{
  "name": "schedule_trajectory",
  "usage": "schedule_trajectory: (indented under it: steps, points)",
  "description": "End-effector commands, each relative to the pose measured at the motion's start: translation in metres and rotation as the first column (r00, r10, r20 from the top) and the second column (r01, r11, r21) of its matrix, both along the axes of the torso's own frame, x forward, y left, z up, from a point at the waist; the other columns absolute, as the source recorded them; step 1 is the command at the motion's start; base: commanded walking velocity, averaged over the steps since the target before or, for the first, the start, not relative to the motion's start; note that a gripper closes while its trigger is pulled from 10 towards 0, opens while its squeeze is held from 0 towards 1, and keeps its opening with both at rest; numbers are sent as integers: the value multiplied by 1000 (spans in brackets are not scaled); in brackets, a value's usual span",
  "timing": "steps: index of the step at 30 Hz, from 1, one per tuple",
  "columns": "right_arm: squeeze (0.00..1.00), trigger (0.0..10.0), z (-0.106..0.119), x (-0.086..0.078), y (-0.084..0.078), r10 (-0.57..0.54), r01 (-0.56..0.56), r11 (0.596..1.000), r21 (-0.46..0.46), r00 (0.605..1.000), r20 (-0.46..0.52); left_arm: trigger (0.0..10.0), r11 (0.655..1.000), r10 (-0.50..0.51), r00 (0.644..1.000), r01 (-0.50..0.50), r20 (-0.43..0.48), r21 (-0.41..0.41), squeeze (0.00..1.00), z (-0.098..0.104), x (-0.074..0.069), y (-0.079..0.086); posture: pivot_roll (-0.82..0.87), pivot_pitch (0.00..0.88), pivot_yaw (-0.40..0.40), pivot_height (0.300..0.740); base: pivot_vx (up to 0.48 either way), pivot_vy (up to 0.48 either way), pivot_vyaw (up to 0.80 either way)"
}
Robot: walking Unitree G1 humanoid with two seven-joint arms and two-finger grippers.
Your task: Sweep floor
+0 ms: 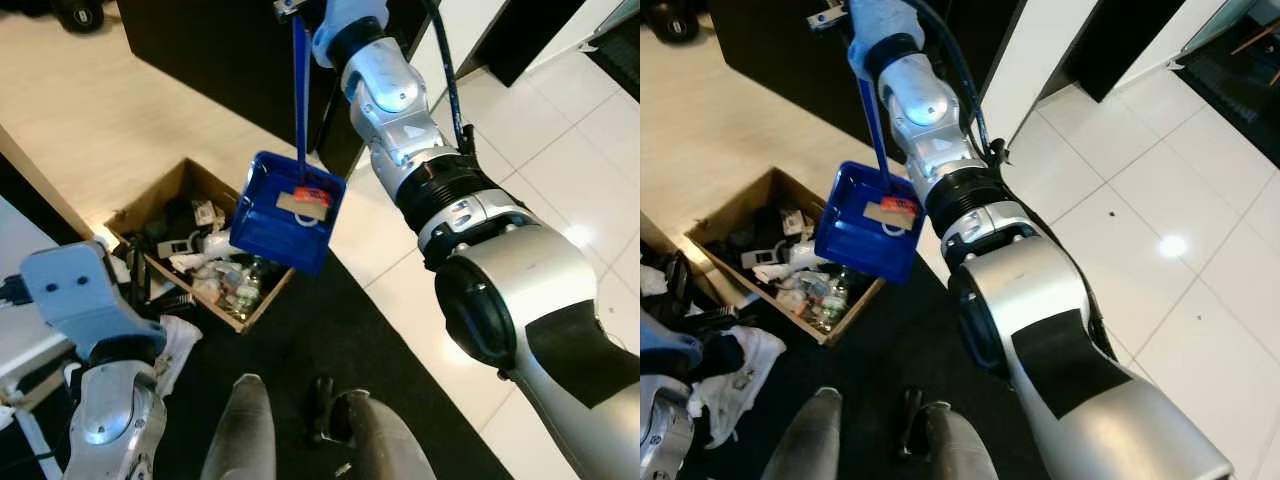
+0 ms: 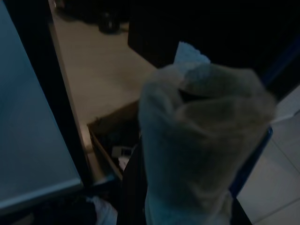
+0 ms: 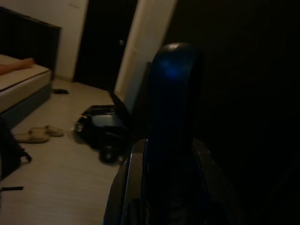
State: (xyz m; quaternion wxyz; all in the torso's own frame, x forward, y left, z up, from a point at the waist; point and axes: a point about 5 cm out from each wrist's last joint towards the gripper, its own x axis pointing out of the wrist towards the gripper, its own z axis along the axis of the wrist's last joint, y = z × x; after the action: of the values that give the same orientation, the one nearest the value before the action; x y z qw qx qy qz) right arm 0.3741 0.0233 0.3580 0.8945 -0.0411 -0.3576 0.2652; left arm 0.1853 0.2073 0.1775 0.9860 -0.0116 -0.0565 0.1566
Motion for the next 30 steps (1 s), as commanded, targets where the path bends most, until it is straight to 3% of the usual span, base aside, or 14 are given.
schedule_trajectory:
  steps: [1, 9, 11, 13, 15, 18, 19, 20, 30]
  points:
    - [0, 10000, 12, -21, 23, 95, -90, 995, -37, 985, 141, 10000, 1000, 8, 1000, -8, 14, 15, 0, 4, -4, -5, 457, 264, -287, 740, 0, 0, 0]
    - [0, 10000, 15, -49, 53, 226, -216, 974, -66, 936, 271, 10000, 1000, -19, 1000, 18, 13, 22, 0, 4, -1, -12, 453, 254, -278, 740, 0, 0, 0]
    - [0, 10000, 16, -64, 64, 285, -268, 958, -98, 895, 344, 10000, 999, -33, 999, 33, 15, 29, 0, 5, 2, -14, 449, 250, -276, 740, 0, 0, 0]
    - [0, 10000, 16, -69, 67, 308, -287, 951, -111, 878, 366, 10000, 999, -37, 999, 36, 16, 30, 0, 5, 3, -14, 449, 250, -276, 740, 0, 0, 0]
    - [0, 10000, 11, -82, 76, 372, -330, 928, -172, 827, 422, 10000, 999, -41, 999, 41, 19, 29, 0, 5, 4, -15, 445, 247, -278, 740, 0, 0, 0]
    - [0, 10000, 9, -88, 79, 399, -346, 917, -199, 802, 444, 10000, 999, -42, 999, 42, 19, 28, 0, 5, 4, -16, 441, 244, -279, 740, 0, 0, 0]
    - [0, 10000, 3, -96, 84, 441, -382, 898, -220, 768, 465, 10000, 999, -47, 999, 46, 21, 26, 0, 5, 6, -18, 436, 241, -283, 740, 0, 0, 0]
    - [0, 10000, 2, -98, 85, 452, -397, 892, -218, 758, 471, 10000, 998, -50, 999, 49, 22, 27, 0, 4, 6, -19, 434, 240, -283, 740, 0, 0, 0]
    - [0, 10000, 4, -99, 84, 435, -414, 897, -153, 768, 470, 10000, 997, -66, 998, 65, 25, 29, 0, 4, 10, -21, 419, 232, -274, 740, 0, 0, 0]
